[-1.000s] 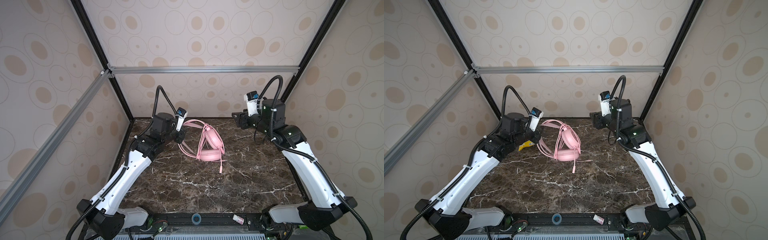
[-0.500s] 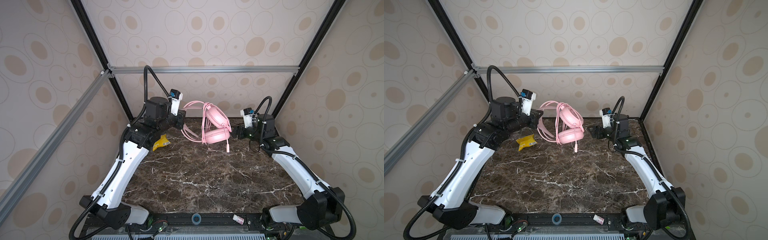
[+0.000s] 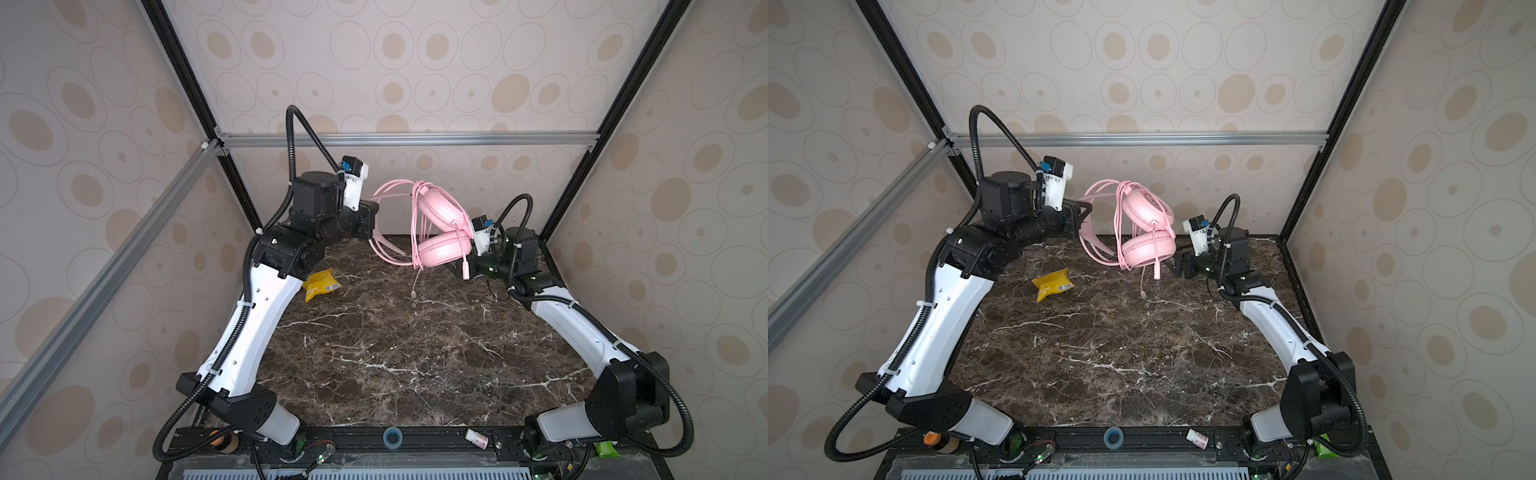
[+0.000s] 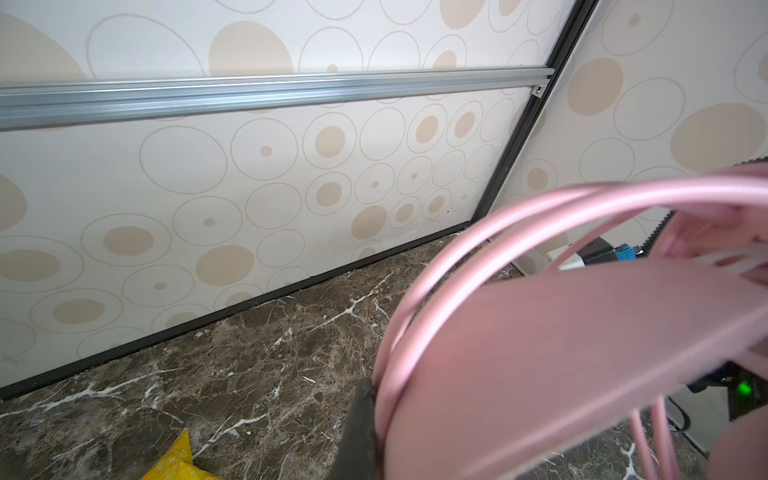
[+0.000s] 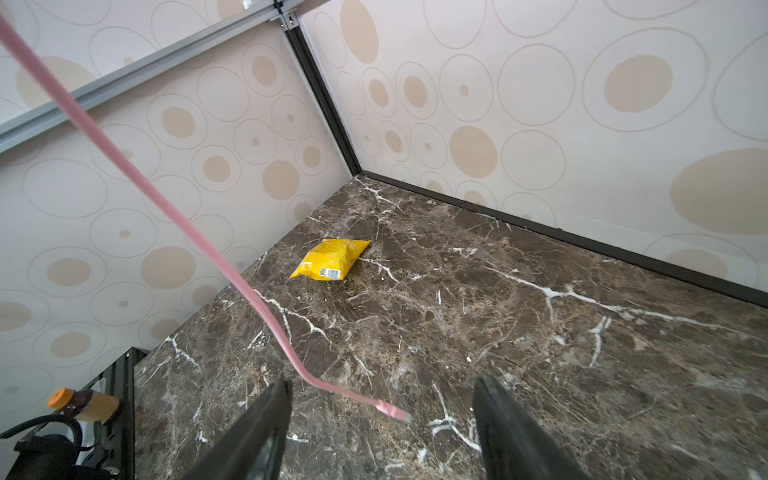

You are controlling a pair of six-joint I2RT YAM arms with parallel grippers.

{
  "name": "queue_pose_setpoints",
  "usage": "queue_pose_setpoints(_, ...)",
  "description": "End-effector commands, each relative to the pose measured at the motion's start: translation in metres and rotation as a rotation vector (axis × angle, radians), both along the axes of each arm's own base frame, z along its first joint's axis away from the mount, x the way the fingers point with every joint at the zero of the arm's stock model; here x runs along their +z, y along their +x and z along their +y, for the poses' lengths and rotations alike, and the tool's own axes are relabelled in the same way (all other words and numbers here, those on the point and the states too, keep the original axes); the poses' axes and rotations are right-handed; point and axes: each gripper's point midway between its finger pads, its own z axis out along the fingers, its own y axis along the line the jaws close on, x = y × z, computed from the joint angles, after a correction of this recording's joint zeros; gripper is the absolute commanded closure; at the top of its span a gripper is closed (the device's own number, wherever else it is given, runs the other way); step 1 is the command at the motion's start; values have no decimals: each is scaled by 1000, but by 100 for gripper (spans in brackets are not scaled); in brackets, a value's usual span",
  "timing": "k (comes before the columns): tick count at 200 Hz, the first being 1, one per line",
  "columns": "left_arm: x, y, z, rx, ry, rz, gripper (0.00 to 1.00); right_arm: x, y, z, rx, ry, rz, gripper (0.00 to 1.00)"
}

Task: Wrap the headphones
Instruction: 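Grasp the dangling pink cable below the headphones with the right gripper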

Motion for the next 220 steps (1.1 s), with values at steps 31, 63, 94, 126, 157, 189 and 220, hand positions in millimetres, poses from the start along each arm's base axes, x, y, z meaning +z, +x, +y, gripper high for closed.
queue_pose_setpoints(31, 41, -6, -7, -36, -123, -42, 100, 11, -2, 27, 91, 37, -47, 28)
queue_pose_setpoints(63, 45, -4, -12, -53, -150, -47, 100, 10, 10, 41, 99, 43, -52, 30)
queue_pose_setpoints(94, 49, -4, -13, -56, -165, -52, 100, 9, 27, 55, 115, 73, -25, 64)
queue_pose_setpoints(126, 55, -1, -5, -22, -182, -65, 100, 7, 26, 61, 127, 106, -3, 80)
queue_pose_setpoints(157, 59, 1, -1, -18, -209, -74, 100, -1, 16, 66, 144, 109, 15, 80)
queue_pose_setpoints(189, 63, 0, -4, -40, -230, -79, 100, -5, 11, 74, 159, 108, 24, 74)
queue_pose_setpoints(220, 68, -4, -3, -50, -244, -85, 100, -5, 15, 77, 158, 114, 25, 70)
